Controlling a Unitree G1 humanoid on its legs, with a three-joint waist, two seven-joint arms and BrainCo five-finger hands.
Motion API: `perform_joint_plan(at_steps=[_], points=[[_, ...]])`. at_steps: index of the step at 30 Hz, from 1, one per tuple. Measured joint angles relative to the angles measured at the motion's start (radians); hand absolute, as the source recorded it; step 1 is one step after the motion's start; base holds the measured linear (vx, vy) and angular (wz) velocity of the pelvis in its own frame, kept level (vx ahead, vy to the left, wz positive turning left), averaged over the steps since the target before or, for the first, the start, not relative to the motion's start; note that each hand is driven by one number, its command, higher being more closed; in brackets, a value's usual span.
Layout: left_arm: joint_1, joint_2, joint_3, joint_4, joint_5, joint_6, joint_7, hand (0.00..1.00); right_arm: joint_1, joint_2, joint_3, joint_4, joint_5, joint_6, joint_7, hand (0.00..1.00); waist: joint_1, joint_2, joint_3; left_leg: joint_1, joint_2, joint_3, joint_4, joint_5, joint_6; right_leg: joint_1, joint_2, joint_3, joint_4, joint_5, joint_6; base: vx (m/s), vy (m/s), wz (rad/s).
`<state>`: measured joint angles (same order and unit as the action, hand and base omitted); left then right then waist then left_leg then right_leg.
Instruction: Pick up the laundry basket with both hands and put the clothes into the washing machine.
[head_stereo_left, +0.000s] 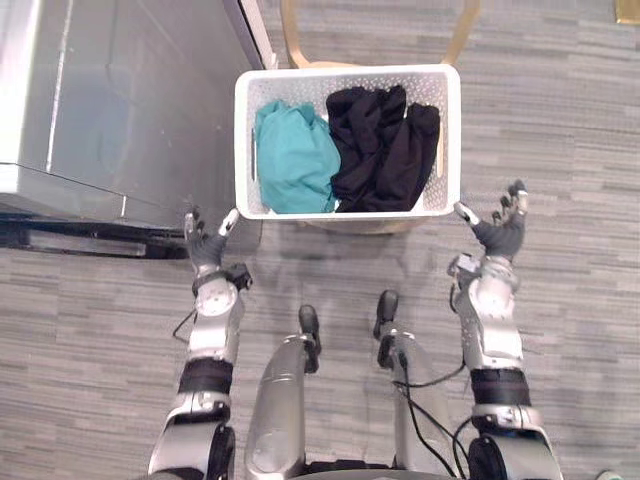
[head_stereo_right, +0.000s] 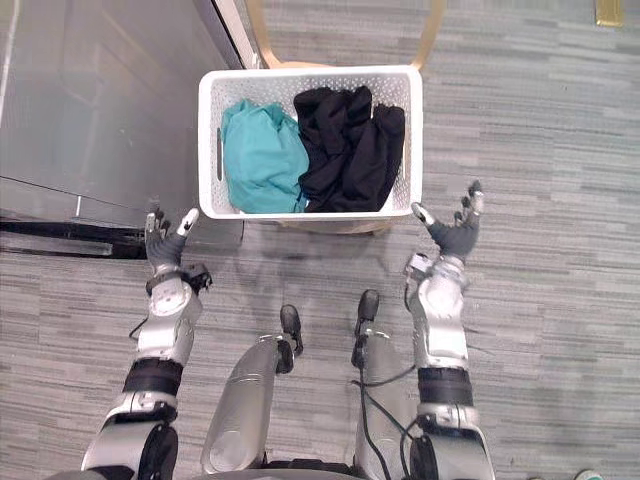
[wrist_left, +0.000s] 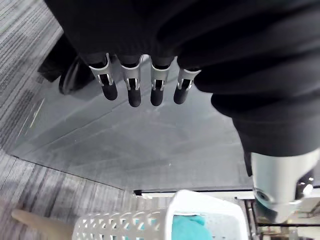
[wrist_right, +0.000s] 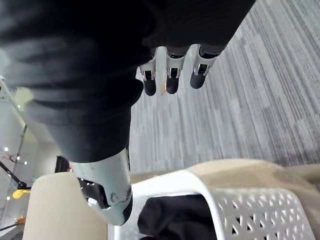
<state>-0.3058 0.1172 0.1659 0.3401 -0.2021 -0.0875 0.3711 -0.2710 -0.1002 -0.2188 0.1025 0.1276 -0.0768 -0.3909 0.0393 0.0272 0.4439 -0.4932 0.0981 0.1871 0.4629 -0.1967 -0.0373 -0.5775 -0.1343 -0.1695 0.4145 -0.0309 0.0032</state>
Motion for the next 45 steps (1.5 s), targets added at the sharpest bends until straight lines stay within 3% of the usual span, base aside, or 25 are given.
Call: perform_joint_plan(at_steps=[3,10,14,17,23,26,28,30,32,34,35,36,38,40,42,43,44,45], points=[[0.109,-0.012,0.001,-0.07,-0.087,-0.037,-0.068,0.0,0.082,-0.026,-0.003,-0.017,0.019,-0.012,0.053,0.0,0.003,-0.001,-0.001,0.044,-0.001,-0.009,-0.012,-0.003,-0.002,0.043,-0.005,-0.016,0.011,-0.023,-0.003,0.03,-0.058,0.16],[0.322,-0.077,-0.004,-0.051,-0.105,-0.042,-0.145,0.0,0.271,-0.016,-0.001,0.004,0.017,-0.011,0.141,0.0,0.014,-0.015,-0.045,0.16,-0.005,0.001,-0.082,-0.003,0.002,0.137,-0.01,-0.029,0.016,-0.064,0.005,0.09,-0.044,0.08],[0.42,-0.091,-0.001,0.229,-0.043,0.003,-0.226,0.0,0.401,0.022,-0.015,0.292,-0.052,0.02,0.209,0.0,0.028,-0.019,-0.199,0.29,-0.01,-0.025,-0.179,0.015,-0.022,0.256,-0.009,-0.078,-0.031,-0.094,0.017,0.21,-0.024,0.22],[0.421,-0.089,0.005,0.376,0.02,0.02,-0.256,0.0,0.398,0.025,-0.02,0.474,-0.064,0.032,0.246,0.0,0.029,-0.012,-0.251,0.369,-0.015,-0.045,-0.241,0.032,-0.033,0.338,-0.008,-0.106,-0.074,-0.098,0.023,0.19,0.016,0.21],[0.422,-0.076,0.044,0.518,0.103,0.03,-0.262,0.0,0.366,0.028,-0.061,0.703,-0.081,0.047,0.287,0.0,0.029,-0.001,-0.294,0.428,-0.037,-0.117,-0.315,0.073,-0.037,0.431,-0.023,-0.184,-0.12,-0.108,0.038,0.04,0.006,0.41],[0.419,-0.079,0.043,0.527,0.13,0.034,-0.261,0.0,0.35,0.029,-0.058,0.756,-0.08,0.051,0.287,0.0,0.029,-0.004,-0.293,0.374,-0.066,-0.161,-0.282,0.097,-0.044,0.441,-0.072,-0.269,-0.087,-0.136,0.046,-0.06,0.012,0.92],[0.406,-0.084,0.041,0.536,0.137,0.033,-0.26,0.0,0.323,0.026,-0.059,0.784,-0.08,0.053,0.286,0.0,0.028,-0.019,-0.292,0.327,-0.077,-0.104,-0.273,0.127,-0.054,0.445,-0.122,-0.359,-0.089,-0.135,0.044,-0.09,0.064,1.36],[0.402,-0.074,0.041,0.562,0.138,0.035,-0.259,0.0,0.279,0.003,-0.059,0.83,-0.081,0.056,0.286,0.0,0.028,-0.009,-0.294,0.278,-0.004,0.067,-0.191,0.092,-0.01,0.461,-0.147,-0.432,-0.087,-0.126,0.047,-0.04,0.082,1.01],[0.399,-0.062,0.043,0.588,0.139,0.036,-0.257,0.0,0.258,-0.008,-0.058,0.841,-0.082,0.057,0.285,0.0,0.023,-0.022,-0.29,0.266,0.079,0.142,-0.11,0.077,0.012,0.49,-0.191,-0.47,-0.085,-0.113,0.07,-0.01,0.109,0.82],[0.397,-0.058,0.051,0.595,0.139,0.036,-0.256,0.0,0.24,-0.037,-0.054,0.848,-0.084,0.057,0.285,0.0,0.025,-0.028,-0.291,0.274,0.149,0.153,-0.108,0.083,0.003,0.508,-0.24,-0.486,-0.091,-0.087,0.116,-0.04,0.285,0.61],[0.399,-0.06,0.05,0.599,0.149,0.035,-0.255,0.0,0.227,-0.063,-0.053,0.86,-0.091,0.058,0.285,0.0,0.025,-0.006,-0.299,0.295,0.184,0.129,-0.172,0.112,-0.023,0.509,-0.251,-0.488,-0.091,-0.072,0.149,-0.02,0.412,0.44],[0.387,-0.056,0.039,0.621,0.158,0.036,-0.254,0.0,0.216,-0.084,-0.055,0.875,-0.093,0.06,0.284,0.0,0.02,0.007,-0.306,0.303,0.173,0.111,-0.201,0.114,-0.11,0.511,-0.287,-0.483,-0.089,-0.057,0.18,0.0,0.432,0.42],[0.368,-0.022,0.023,0.626,0.165,0.035,-0.255,0.0,0.211,-0.052,-0.05,0.895,-0.099,0.065,0.29,0.0,-0.001,-0.041,-0.304,0.269,0.094,0.092,-0.142,0.082,-0.069,0.546,-0.318,-0.456,-0.15,-0.029,0.188,0.07,0.332,0.64],[0.366,-0.012,0.018,0.624,0.176,0.034,-0.255,0.0,0.214,-0.03,-0.051,0.911,-0.099,0.067,0.297,0.0,0.0,-0.052,-0.301,0.248,0.055,0.076,-0.039,-0.006,-0.03,0.572,-0.376,-0.445,-0.131,0.045,0.206,0.08,0.373,0.43],[0.379,-0.014,0.002,0.622,0.177,0.035,-0.254,0.0,0.206,-0.023,-0.038,0.914,-0.1,0.082,0.304,0.0,0.003,-0.041,-0.302,0.275,0.013,0.079,-0.028,-0.041,0.005,0.536,-0.439,-0.409,-0.026,0.106,0.07,0.1,0.421,0.15],[0.376,-0.012,-0.009,0.611,0.177,0.035,-0.255,0.0,0.198,-0.02,-0.031,0.914,-0.102,0.087,0.303,0.0,-0.003,-0.021,-0.292,0.29,-0.007,0.057,-0.049,-0.041,0.023,0.448,-0.425,-0.29,0.122,0.033,-0.009,0.11,0.325,0.31],[0.37,-0.01,-0.014,0.611,0.177,0.035,-0.255,0.0,0.197,-0.018,-0.019,0.914,-0.102,0.087,0.302,0.0,-0.007,-0.021,-0.29,0.299,-0.016,0.046,-0.069,-0.034,0.032,0.42,-0.391,-0.231,0.172,-0.021,0.022,0.17,0.334,0.72],[0.36,0.018,-0.031,0.611,0.177,0.035,-0.254,0.0,0.197,-0.009,0.006,0.912,-0.101,0.087,0.301,0.0,-0.023,-0.025,-0.286,0.331,-0.044,0.015,-0.131,-0.008,0.047,0.387,-0.267,-0.11,0.214,-0.12,0.059,0.15,0.155,0.73]])
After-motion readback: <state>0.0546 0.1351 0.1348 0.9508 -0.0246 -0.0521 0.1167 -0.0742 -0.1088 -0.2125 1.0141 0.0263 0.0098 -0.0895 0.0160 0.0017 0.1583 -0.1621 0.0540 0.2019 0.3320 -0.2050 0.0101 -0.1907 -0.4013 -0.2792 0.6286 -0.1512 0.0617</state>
